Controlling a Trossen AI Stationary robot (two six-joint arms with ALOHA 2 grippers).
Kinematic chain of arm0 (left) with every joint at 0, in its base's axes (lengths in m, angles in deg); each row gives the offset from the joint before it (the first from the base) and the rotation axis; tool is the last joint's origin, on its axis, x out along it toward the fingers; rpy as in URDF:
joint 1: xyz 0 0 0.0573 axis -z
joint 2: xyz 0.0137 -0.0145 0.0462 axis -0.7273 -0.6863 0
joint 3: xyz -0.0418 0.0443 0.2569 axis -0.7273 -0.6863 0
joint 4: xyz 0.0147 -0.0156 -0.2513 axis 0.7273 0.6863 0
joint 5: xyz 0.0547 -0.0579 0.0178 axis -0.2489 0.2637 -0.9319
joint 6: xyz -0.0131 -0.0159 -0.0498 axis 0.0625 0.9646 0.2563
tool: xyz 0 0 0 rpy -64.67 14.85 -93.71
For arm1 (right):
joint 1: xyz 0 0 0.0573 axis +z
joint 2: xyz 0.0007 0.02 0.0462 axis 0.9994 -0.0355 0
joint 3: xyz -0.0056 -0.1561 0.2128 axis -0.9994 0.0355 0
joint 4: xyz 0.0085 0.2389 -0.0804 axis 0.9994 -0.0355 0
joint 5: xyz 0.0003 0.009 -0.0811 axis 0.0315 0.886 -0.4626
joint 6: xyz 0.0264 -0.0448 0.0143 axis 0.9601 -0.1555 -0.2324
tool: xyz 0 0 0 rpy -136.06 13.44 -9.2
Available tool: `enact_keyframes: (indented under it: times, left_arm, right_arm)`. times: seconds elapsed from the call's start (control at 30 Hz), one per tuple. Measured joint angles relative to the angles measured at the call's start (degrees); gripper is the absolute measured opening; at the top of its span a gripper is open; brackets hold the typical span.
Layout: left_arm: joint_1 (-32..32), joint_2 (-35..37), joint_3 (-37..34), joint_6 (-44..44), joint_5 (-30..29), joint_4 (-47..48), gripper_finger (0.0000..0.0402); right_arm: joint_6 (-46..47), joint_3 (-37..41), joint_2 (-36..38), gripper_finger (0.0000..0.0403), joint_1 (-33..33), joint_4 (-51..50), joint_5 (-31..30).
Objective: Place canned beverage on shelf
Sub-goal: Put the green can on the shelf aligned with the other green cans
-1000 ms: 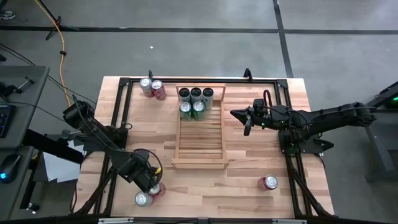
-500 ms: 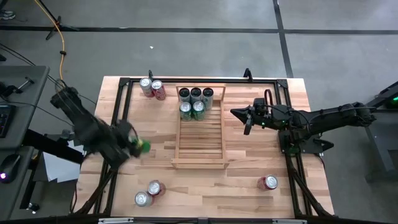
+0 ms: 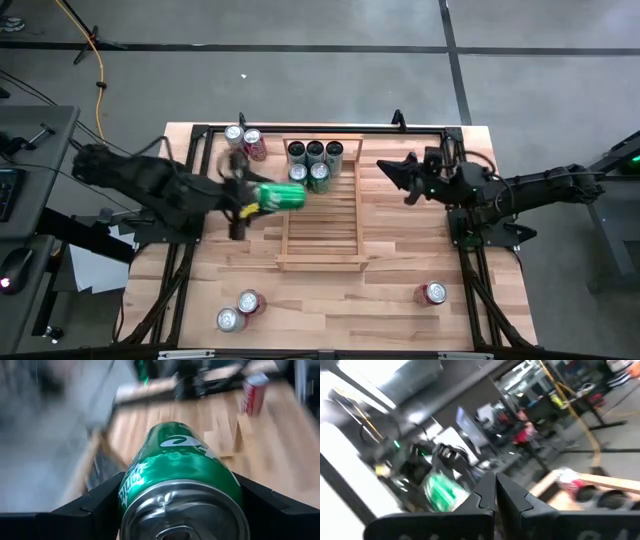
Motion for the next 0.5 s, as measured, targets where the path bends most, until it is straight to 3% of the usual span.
enact_keyframes:
  times: [0.1,0.27,0.37,0.5]
  left_arm:
    - [0.0,-4.1,0.0,-25.5,-1.4,-5.4,0.0280]
    - [-0.1,-10.9,0.0,-56.6,-16.0,-6.8,0.0280]
    - [-0.4,-14.2,0.0,-63.7,-21.1,-6.8,0.0280]
    - [-0.7,-15.5,0.0,-62.2,-18.7,-6.9,0.0280]
  right_arm:
    - [4.8,0.0,-0.3,0.0000,0.0,2.6,2.1]
    - [14.8,0.0,-2.7,0.0012,0.1,2.8,5.6]
    - [19.6,-1.1,-5.8,0.0048,0.0,1.7,6.7]
    - [20.0,-6.5,-10.9,0.0133,-0.7,-2.4,11.9]
